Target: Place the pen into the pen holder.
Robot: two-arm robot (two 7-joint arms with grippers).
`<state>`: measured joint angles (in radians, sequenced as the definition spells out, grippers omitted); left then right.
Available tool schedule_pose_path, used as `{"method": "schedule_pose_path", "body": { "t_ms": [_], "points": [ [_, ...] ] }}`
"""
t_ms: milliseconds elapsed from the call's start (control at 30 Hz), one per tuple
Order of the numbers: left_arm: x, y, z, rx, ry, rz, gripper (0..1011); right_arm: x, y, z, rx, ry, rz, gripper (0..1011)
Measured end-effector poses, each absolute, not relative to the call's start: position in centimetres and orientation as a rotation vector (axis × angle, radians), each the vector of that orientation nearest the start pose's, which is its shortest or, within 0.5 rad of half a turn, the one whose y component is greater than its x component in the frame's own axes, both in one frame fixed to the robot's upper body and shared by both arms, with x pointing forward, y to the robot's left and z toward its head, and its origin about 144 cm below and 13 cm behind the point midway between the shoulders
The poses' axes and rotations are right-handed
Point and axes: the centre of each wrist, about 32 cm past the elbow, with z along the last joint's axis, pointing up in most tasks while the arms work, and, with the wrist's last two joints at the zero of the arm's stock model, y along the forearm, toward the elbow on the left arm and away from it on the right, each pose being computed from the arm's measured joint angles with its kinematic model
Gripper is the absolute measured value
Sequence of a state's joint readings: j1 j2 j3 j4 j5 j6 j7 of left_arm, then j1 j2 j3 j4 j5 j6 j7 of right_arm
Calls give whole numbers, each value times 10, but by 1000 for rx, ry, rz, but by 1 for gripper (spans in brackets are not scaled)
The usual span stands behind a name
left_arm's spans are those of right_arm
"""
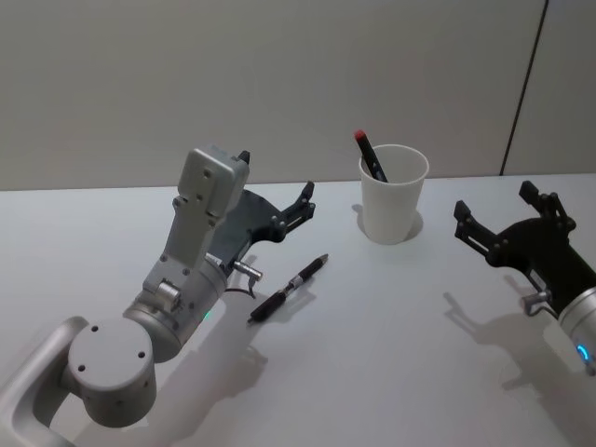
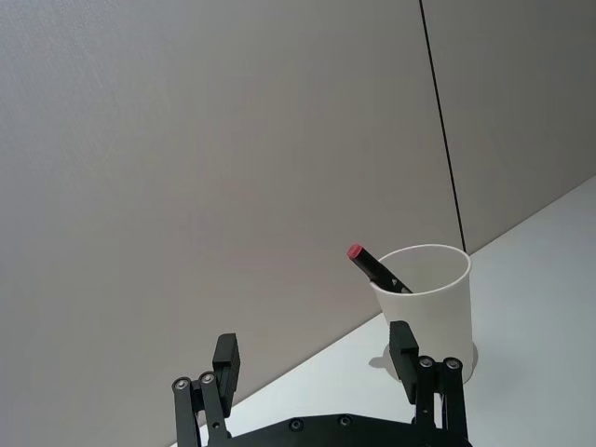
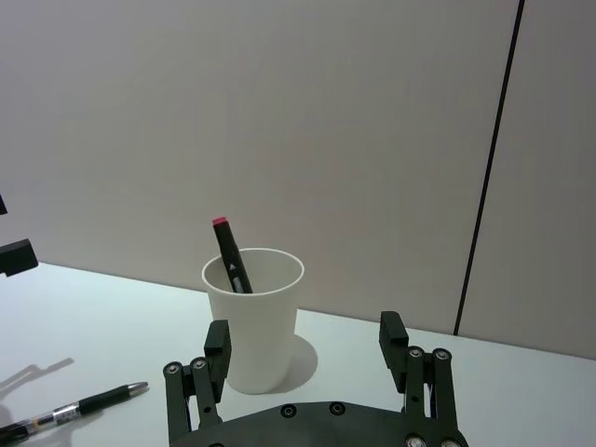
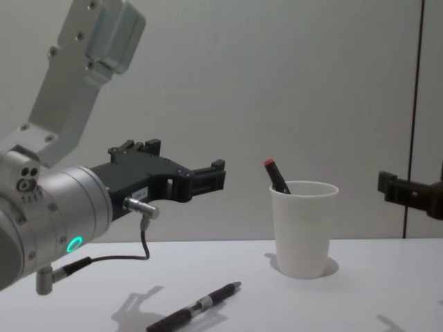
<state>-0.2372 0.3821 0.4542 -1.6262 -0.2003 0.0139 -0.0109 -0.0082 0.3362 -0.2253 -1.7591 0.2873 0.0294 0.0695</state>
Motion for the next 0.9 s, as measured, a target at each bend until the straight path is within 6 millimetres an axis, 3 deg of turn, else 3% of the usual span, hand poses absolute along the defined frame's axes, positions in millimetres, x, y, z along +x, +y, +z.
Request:
{"method": "schedule_pose_path", "body": {
  "t_ms": [900],
  "points": [
    [493,201,1205,58,-258,1099,1001,443,-237,1189,26,-74,-1229,1001]
  ]
}}
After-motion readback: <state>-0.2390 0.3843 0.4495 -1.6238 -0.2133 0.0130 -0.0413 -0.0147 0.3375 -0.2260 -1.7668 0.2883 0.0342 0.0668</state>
